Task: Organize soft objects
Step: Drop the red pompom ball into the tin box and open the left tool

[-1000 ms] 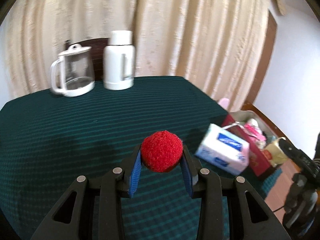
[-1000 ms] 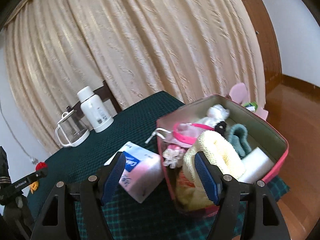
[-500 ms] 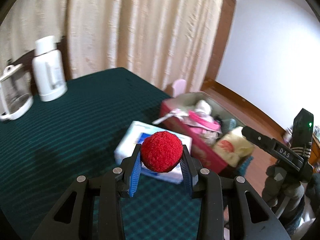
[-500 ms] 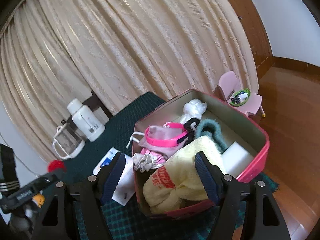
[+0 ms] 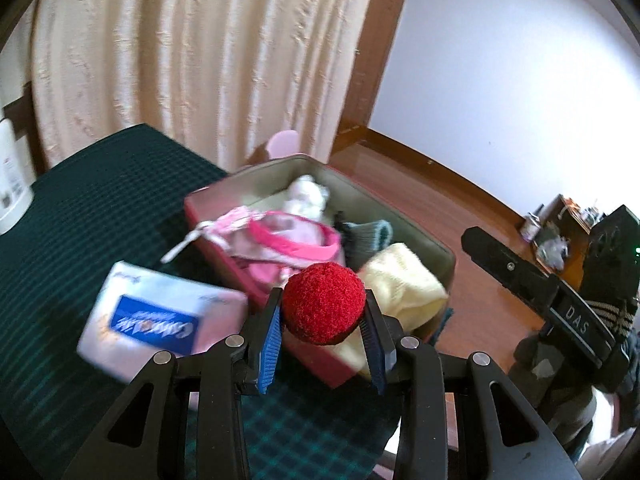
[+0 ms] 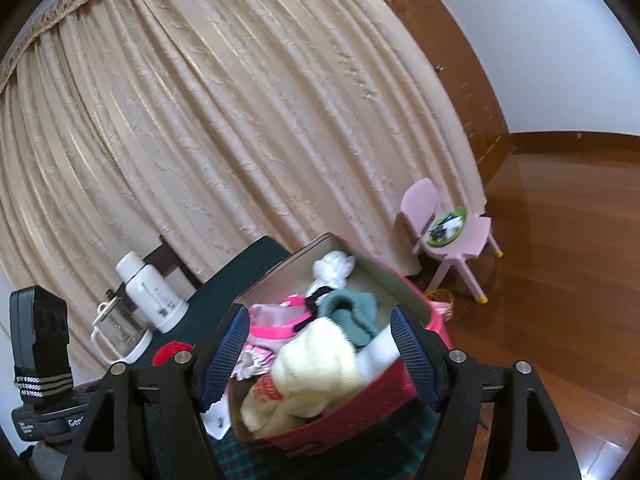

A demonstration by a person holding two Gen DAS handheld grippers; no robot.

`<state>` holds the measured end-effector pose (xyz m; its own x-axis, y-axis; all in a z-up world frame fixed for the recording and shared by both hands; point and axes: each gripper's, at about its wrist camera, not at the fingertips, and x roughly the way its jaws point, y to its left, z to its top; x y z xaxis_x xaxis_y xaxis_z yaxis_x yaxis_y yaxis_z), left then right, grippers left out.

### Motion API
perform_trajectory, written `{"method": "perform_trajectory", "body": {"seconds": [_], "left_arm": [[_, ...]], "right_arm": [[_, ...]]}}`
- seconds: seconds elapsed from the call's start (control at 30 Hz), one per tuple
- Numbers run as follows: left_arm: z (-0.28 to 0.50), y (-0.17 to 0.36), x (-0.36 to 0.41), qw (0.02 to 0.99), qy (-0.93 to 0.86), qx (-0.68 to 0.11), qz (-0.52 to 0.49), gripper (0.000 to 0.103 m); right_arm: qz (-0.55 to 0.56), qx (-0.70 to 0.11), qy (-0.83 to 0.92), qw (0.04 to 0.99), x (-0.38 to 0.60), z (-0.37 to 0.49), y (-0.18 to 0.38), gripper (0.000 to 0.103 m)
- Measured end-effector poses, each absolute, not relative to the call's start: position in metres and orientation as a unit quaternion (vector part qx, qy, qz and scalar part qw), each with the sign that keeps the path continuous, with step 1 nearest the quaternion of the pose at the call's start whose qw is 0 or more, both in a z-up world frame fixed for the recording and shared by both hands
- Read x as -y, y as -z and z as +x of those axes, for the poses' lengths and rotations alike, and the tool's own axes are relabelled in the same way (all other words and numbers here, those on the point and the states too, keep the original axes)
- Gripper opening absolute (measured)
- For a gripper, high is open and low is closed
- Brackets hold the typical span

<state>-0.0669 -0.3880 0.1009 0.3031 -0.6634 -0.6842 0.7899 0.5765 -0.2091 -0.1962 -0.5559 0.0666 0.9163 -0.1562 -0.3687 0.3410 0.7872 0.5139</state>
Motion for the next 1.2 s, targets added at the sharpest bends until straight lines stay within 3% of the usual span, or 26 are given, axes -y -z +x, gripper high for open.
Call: {"method": "perform_trajectory", "body": {"seconds": [0.47, 0.63, 0.97, 1.2], "left_arm": [[-0.055, -0.08, 0.429, 0.794, 0.469, -0.376, 0.091, 0.038], [-0.053, -0.073, 0.43, 0.79, 0.472, -0.382, 0.086, 0.06], [-0.063, -0.083, 0.413, 0.803, 0.465, -0.366, 0.07, 0.063], [-0.072, -0.106, 0.384, 0.852, 0.403, -0.325, 0.075, 0.08]], "right_arm": [[0.294, -0.161, 0.148, 0.93, 0.563, -0.2, -0.058, 0.076], [0.294, -0.164, 0.153, 0.929, 0.563, -0.2, -0.056, 0.076], [0.293, -0.168, 0.156, 0.928, 0.562, -0.2, -0.055, 0.076], [0.278, -0.175, 0.166, 0.93, 0.558, -0.201, -0.057, 0.084]]}}
